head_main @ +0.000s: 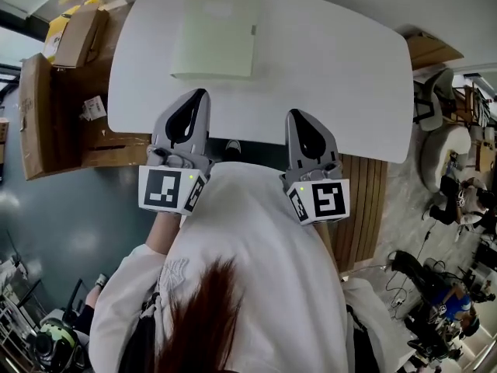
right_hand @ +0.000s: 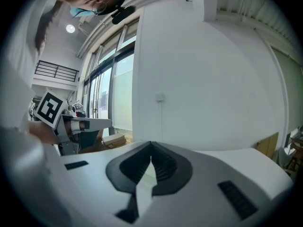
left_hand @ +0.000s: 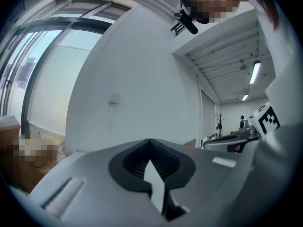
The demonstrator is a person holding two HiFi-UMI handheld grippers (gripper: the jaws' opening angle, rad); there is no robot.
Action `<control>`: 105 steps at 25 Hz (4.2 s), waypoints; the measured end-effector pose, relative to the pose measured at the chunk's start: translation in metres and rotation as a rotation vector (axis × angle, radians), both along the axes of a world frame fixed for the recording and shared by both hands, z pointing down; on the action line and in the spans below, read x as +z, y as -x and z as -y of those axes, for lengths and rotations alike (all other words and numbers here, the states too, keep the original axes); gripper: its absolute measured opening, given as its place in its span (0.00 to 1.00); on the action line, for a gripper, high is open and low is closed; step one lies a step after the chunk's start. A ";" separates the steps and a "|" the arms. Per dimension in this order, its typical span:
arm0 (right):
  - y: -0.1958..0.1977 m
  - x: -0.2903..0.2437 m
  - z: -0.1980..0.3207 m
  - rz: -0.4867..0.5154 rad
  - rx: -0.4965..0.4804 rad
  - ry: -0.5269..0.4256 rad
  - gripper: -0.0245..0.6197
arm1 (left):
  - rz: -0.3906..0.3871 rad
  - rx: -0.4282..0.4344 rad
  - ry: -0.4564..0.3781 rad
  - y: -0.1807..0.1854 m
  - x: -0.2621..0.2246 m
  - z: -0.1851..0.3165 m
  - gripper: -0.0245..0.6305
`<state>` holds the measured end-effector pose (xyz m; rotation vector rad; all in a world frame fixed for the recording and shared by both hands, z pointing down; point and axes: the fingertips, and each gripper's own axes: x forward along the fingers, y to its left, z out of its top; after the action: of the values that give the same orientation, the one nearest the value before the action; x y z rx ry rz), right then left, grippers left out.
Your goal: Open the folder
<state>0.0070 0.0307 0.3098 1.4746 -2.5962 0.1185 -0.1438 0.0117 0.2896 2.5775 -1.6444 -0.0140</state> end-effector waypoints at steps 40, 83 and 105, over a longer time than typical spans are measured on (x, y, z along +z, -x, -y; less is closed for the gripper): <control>-0.022 0.012 0.083 0.092 -0.187 0.081 0.05 | 0.013 -0.164 0.073 -0.041 0.008 0.051 0.05; 0.034 0.037 0.132 0.115 -0.108 0.154 0.05 | 0.027 -0.056 0.162 -0.005 0.029 0.091 0.05; 0.011 0.043 0.145 0.105 -0.181 0.190 0.05 | 0.002 -0.058 0.166 -0.063 0.021 0.109 0.05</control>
<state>-0.0036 -0.1147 0.3525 1.1946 -2.6982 0.4186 -0.0808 -0.0968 0.3109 2.4085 -1.6444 0.1162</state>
